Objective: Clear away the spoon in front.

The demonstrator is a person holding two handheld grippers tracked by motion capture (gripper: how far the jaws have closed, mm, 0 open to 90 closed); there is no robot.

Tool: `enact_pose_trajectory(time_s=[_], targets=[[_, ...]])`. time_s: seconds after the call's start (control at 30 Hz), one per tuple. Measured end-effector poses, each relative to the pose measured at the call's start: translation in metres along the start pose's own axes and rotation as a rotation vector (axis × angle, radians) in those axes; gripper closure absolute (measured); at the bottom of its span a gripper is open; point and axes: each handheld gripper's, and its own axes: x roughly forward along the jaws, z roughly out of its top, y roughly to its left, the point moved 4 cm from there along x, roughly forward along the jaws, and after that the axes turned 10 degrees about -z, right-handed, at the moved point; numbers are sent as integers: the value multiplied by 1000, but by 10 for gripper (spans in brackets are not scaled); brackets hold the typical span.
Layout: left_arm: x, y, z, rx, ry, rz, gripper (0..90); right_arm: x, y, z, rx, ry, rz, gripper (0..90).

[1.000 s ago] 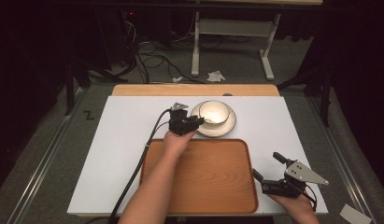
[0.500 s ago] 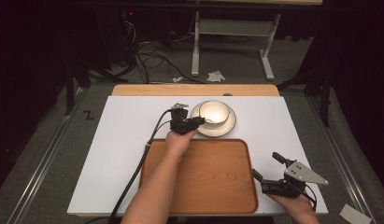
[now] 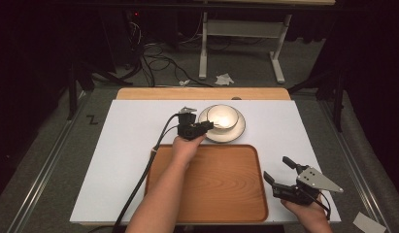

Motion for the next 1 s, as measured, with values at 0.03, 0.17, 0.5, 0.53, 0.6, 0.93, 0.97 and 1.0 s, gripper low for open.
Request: enact_pose_trajectory(time_s=[0.03, 0.17, 0.5, 0.53, 0.6, 0.93, 0.97, 1.0], targets=[[0, 0, 0, 1, 2, -1, 753, 0, 0, 0, -3, 1, -3, 165], [0, -2, 0, 6, -5, -3, 755, 0, 3, 2, -11, 11, 8, 164], [-1, -4, 1, 30, -4, 1, 762, -3, -1, 7, -4, -16, -28, 165], [-1, -4, 1, 31, -2, 2, 763, -4, -2, 8, -2, -18, -40, 165], [-1, -5, 2, 34, -3, 1, 766, -5, -5, 8, 3, -24, -32, 165], [-2, -7, 2, 58, -1, 2, 774, -3, -12, 6, 74, 3, -86, 165], [-2, -8, 1, 65, 1, 2, 777, -1, -13, 4, 77, 16, -88, 165], [-2, -8, 1, 66, 1, 0, 777, -1, -13, 4, 77, 16, -88, 165]])
